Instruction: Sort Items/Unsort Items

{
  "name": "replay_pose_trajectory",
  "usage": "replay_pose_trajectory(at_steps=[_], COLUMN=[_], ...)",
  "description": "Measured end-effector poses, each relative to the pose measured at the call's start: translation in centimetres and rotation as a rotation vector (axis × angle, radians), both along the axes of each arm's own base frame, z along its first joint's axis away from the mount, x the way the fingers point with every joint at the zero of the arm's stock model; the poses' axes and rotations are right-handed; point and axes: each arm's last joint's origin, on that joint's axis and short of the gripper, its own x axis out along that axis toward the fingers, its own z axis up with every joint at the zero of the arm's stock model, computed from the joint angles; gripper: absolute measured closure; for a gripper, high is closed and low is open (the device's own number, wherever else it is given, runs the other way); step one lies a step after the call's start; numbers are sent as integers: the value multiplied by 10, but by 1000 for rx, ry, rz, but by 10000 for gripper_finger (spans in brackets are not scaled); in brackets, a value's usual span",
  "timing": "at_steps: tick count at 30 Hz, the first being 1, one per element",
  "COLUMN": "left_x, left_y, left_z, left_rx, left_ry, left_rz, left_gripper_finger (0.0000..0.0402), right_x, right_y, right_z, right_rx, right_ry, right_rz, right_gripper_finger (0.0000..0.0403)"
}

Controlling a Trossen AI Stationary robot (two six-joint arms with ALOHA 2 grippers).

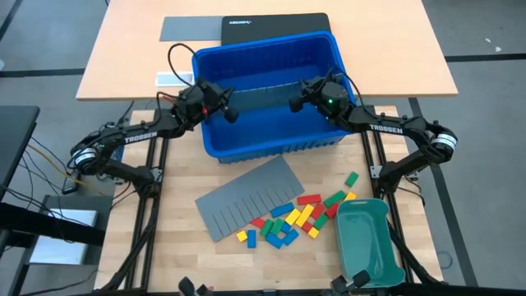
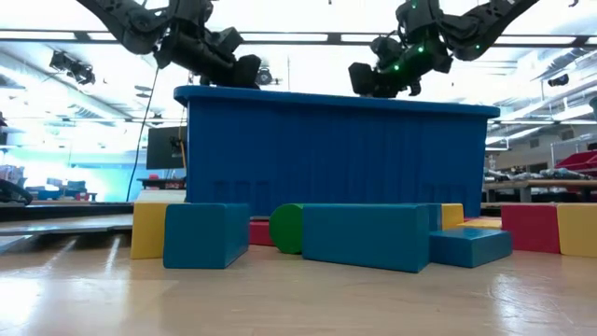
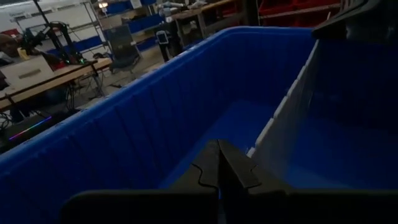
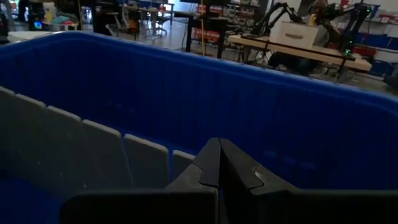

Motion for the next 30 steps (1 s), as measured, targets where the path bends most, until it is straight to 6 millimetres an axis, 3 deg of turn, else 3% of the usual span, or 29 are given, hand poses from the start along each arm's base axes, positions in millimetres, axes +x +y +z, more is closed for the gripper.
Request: replay_pose_trajectory(at_steps=[17, 30], left_x=[-3, 11], left_y=[-1, 9], left_z=[-14, -39], left_rx=[-8, -57], left_ry=[10, 46], left_rz=[3, 8], left_gripper_finger=[397, 397], right_x=[-1, -1], right_y=[1, 1], right_z=[-5, -7], right_rx=[13, 32], right_ry=[13, 29], right_rz=[-2, -2], right_gripper_finger=[403, 403])
